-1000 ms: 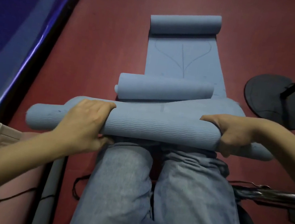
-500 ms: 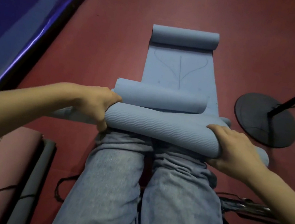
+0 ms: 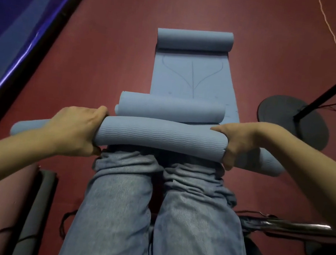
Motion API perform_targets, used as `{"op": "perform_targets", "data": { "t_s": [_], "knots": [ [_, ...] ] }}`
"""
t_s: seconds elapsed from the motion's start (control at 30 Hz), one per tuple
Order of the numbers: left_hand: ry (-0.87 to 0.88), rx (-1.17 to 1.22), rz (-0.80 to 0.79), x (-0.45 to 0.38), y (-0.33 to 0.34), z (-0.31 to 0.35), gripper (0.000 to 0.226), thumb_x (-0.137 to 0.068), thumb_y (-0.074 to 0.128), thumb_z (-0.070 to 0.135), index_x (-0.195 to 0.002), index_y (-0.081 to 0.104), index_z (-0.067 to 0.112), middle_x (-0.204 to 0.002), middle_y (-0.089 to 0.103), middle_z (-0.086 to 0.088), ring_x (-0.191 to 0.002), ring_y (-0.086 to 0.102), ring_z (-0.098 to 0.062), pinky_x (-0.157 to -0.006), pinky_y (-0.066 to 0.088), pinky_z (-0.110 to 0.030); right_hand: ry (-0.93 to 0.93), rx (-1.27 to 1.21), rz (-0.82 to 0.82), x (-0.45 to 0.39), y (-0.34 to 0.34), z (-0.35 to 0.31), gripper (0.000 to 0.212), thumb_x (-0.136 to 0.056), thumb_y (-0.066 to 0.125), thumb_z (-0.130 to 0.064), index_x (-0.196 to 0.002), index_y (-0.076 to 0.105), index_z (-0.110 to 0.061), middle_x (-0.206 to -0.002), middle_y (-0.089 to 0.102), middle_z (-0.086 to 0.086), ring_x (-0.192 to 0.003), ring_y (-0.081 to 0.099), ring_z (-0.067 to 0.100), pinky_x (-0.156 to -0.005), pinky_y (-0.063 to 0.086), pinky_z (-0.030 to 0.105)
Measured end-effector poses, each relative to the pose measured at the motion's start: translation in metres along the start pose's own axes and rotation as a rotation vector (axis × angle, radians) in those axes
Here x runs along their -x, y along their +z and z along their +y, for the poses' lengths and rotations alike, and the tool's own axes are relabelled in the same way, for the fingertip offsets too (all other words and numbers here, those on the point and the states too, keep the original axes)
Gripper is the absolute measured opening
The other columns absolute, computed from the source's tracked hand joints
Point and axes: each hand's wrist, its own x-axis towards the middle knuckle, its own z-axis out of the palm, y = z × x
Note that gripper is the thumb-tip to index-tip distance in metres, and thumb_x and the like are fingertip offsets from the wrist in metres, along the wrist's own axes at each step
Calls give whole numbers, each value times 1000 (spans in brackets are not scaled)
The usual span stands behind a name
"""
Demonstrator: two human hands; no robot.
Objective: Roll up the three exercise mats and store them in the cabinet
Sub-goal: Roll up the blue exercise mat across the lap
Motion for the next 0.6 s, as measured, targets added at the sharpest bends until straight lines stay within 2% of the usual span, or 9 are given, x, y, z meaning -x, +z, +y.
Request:
{"op": "perform_targets", "data": {
  "t_s": [0.07,0.17,0.23,0.33,0.37,0.5,0.6],
  "knots": [
    [-14,-29,-34,-2,-2,0,83,-49,86,66,-107,46,23,-95,68,7,-84,69,-26,-63,49,-37,-33,-34,-43,-3,-3,0,81,-41,99,-24,-105,56,-49,-104,68,-19,-103,65,9,-93,57,41],
    [-43,28,-113,-11,-6,0,80,-47,88,64,-104,48,26,-88,66,9,-80,67,-24,-64,49,-36,-37,-30,-21,-2,-4,0,86,-40,98,-29,-113,55,-43,-107,67,-18,-104,64,9,-93,56,39],
    [-59,119,-174,-19,-10,-3,68,-46,87,57,-96,50,30,-81,66,10,-73,65,-22,-64,52,-37,-17,-30,108,3,5,2,88,-39,94,-37,-115,50,-39,-110,60,-17,-102,61,12,-89,54,40],
    [-78,202,-290,-36,-17,-7,56,-46,90,43,-87,53,33,-76,67,11,-69,64,-14,-66,54,-34,-39,-16,482,16,30,9,82,-41,83,-47,-108,38,-32,-104,46,-12,-84,56,18,-72,50,46],
    [-77,220,-333,-42,-19,-7,54,-46,92,39,-87,56,34,-76,68,12,-70,65,-12,-66,54,-32,-64,13,558,20,37,11,79,-43,80,-50,-106,36,-30,-101,45,-10,-80,55,20,-68,48,45],
    [-45,307,-507,-67,-20,-11,52,-39,90,39,-86,68,34,-77,73,15,-73,70,-6,-70,59,-34,-91,254,671,14,44,18,72,-52,79,-50,-108,40,-28,-99,60,-7,-82,61,28,-67,37,38],
    [-18,352,-594,-81,-18,-14,50,-43,92,35,-88,71,32,-80,76,14,-77,74,-8,-73,62,-40,-57,325,702,9,38,20,67,-57,83,-45,-107,43,-26,-101,66,-3,-87,64,33,-67,38,38]
  ]
}}
